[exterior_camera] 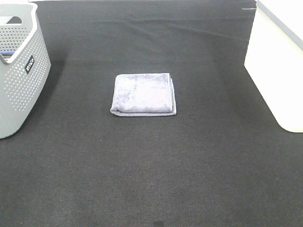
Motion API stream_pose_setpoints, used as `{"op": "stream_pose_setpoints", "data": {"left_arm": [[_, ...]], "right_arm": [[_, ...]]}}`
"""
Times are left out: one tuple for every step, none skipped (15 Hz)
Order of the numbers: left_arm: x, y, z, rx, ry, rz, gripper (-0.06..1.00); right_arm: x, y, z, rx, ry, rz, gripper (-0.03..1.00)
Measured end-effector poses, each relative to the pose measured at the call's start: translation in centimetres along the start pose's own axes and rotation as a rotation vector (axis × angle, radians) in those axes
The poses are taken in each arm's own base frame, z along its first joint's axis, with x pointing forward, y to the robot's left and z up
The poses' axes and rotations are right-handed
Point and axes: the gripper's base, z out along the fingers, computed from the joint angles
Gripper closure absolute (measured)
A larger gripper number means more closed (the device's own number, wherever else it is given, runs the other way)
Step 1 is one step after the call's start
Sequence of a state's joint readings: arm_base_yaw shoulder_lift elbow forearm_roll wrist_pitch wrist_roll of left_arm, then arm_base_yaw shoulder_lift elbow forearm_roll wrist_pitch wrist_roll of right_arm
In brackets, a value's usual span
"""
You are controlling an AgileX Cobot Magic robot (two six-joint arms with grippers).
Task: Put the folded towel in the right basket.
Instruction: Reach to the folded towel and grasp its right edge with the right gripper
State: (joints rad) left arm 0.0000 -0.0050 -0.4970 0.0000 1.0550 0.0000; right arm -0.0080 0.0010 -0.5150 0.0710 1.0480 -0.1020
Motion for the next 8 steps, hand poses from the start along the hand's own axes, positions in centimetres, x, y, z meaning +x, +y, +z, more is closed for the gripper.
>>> {"op": "stream_pose_setpoints", "data": {"left_arm": [[0.0,0.0,0.0,0.000,0.000,0.000,-0.03],[0.0,0.0,0.0,0.000,0.000,0.000,-0.03],[0.0,0.0,0.0,0.000,0.000,0.000,-0.03],[0.0,0.0,0.0,0.000,0.000,0.000,-0.03],[0.0,0.0,0.0,0.000,0.000,0.000,-0.03],[0.0,0.0,0.0,0.000,0.000,0.000,-0.03],[0.0,0.0,0.0,0.000,0.000,0.000,-0.03],[0.0,0.0,0.0,0.000,0.000,0.000,-0.03]], "right_arm": [[-0.9,-0.1,0.0,0.004,-0.034,0.001,0.28],[-2.2,-0.2,0.2,0.007,-0.057,0.002,0.28],[-3.8,-0.4,0.8,0.009,-0.052,0.005,0.28],[-5.5,-0.5,1.8,0.009,-0.031,0.007,0.28],[-7.0,-0.7,2.9,0.009,-0.004,0.010,0.28],[-7.0,-0.7,2.9,0.009,-0.004,0.010,0.28],[-8.6,-0.9,4.2,0.005,0.028,0.015,0.28],[-11.0,-1.2,6.6,-0.001,0.093,0.024,0.28]]}}
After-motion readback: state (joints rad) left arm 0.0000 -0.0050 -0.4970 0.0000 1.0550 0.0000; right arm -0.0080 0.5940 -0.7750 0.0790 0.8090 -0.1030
